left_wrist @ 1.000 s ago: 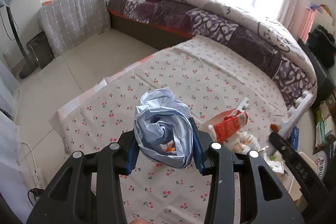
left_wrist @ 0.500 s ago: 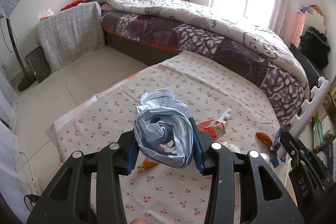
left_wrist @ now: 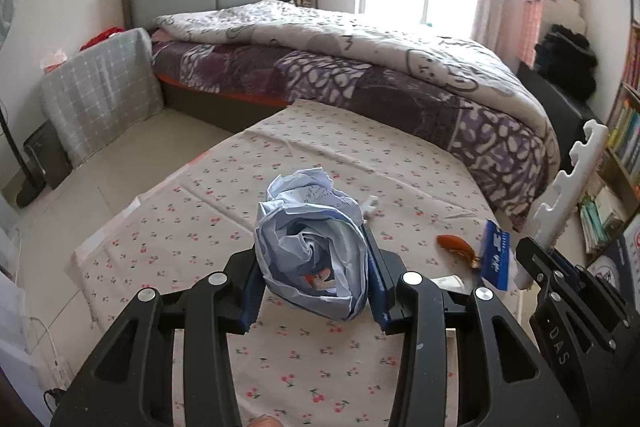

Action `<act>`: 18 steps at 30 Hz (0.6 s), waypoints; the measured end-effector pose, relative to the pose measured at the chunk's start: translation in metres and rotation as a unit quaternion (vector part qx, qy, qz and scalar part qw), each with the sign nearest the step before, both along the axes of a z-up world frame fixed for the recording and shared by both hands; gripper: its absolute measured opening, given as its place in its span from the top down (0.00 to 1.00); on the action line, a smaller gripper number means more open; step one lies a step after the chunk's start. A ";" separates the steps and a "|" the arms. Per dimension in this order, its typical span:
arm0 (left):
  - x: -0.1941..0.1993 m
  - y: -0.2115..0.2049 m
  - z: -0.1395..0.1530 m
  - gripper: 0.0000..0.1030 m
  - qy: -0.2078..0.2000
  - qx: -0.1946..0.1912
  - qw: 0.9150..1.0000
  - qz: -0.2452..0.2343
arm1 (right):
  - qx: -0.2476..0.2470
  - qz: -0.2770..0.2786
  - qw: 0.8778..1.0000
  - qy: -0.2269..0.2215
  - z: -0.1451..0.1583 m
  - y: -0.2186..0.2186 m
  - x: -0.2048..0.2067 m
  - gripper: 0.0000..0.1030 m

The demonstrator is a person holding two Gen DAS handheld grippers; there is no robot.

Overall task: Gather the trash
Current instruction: 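Carry the foam strip over the bin and open the right gripper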

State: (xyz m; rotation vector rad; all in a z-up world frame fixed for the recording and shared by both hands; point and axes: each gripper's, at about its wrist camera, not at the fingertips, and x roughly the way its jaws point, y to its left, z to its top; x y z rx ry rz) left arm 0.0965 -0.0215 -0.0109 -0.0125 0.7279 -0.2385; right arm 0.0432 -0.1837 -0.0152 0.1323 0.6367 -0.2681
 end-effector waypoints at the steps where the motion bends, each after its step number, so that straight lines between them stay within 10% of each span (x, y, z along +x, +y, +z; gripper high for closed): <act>1: -0.001 -0.004 0.000 0.59 0.000 0.000 1.000 -0.003 | -0.001 -0.002 1.000 0.001 0.000 -0.002 -0.002 0.89; 18: -0.024 -0.084 -0.010 0.59 0.010 0.000 0.998 -0.066 | -0.011 -0.078 0.996 0.050 -0.009 -0.081 -0.037 0.88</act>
